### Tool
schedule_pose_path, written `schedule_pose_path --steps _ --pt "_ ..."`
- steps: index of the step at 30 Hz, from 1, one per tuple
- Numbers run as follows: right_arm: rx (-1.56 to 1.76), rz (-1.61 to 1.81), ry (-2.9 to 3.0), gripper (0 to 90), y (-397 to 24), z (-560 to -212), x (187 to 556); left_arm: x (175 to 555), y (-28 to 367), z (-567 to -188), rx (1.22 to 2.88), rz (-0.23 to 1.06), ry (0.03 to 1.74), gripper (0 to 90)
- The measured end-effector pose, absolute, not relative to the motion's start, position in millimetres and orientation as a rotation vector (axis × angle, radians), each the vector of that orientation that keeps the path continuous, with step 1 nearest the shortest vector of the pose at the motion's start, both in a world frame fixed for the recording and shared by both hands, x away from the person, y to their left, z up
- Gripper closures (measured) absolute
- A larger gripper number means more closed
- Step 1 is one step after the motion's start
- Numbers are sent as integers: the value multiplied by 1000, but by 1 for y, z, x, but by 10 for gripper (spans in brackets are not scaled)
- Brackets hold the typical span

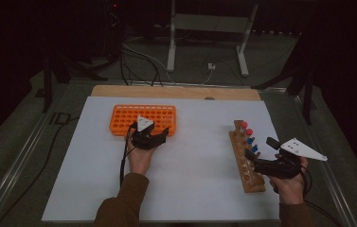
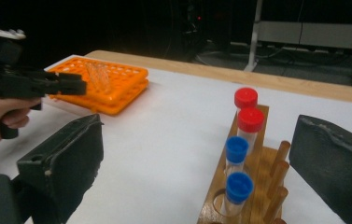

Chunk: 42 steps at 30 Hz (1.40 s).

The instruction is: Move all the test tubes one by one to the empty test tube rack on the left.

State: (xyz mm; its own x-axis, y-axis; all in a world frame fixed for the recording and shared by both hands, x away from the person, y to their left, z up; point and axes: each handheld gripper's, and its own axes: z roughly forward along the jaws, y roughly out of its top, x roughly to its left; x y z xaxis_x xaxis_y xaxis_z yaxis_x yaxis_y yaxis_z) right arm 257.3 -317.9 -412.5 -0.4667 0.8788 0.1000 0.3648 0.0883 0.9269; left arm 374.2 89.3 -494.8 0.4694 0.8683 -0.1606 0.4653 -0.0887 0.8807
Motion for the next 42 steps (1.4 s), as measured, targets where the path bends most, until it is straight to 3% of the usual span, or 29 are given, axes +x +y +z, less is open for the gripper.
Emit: schedule_pose_path --steps 10,18,33,42 --pt "1269 1317 1923 197 -325 -432 265 347 86 -475 1712 416 1097 14" --pt "1271 1275 1961 410 -327 -442 267 327 88 -462 1673 361 1034 6" --pt "1292 1176 1984 661 -325 -455 274 307 78 -442 1684 332 957 6" --pt "1300 1130 1981 755 -321 -459 277 298 74 -432 1674 348 920 6"
